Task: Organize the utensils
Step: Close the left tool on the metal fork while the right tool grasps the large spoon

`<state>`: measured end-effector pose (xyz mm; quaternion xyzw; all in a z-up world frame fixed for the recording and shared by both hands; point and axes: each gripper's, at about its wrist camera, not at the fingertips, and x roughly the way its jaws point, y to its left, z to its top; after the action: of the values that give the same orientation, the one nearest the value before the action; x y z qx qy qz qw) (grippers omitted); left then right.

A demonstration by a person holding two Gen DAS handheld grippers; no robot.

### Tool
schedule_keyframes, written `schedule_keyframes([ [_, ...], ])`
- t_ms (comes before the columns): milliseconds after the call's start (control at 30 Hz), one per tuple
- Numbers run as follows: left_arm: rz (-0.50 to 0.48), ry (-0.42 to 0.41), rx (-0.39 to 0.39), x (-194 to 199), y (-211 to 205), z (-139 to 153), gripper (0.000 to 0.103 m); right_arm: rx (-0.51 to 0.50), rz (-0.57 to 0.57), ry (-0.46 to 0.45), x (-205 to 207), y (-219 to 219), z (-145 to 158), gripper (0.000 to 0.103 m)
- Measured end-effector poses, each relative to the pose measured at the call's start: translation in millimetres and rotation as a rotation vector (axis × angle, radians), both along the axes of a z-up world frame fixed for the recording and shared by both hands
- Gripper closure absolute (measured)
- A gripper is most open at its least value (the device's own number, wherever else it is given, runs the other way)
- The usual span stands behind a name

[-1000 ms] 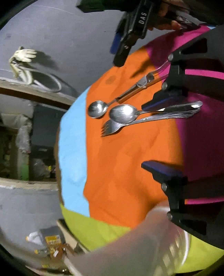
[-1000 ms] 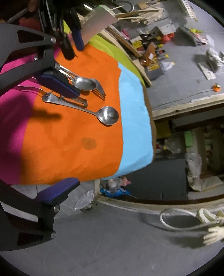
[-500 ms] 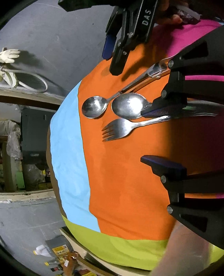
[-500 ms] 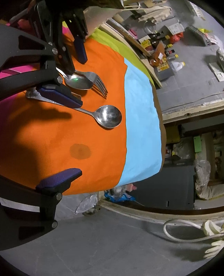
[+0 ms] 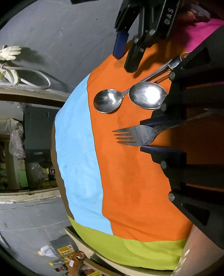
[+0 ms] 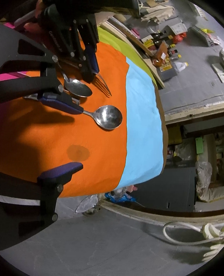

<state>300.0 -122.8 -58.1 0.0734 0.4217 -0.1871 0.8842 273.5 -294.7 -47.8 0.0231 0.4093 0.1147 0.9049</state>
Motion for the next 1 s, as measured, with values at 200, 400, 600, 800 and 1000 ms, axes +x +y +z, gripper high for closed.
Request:
schedule_keyframes([
  [200,0.04,0.033,-0.038,-7,17,2,0.085,-0.014,0.033,0.009,16,17,0,0.05],
  [400,0.062,0.045,-0.087,-15,30,3,0.086,-0.045,0.066,0.025,37,38,-7,0.05],
  [600,0.061,0.044,-0.095,-15,28,4,0.086,-0.09,0.062,0.029,50,48,-10,0.048],
  [800,0.057,0.036,-0.087,-17,28,3,0.086,-0.187,0.057,0.02,50,62,-12,0.047],
  [1000,0.058,0.044,-0.139,-18,36,3,0.087,-0.155,0.019,0.009,47,53,-10,0.062],
])
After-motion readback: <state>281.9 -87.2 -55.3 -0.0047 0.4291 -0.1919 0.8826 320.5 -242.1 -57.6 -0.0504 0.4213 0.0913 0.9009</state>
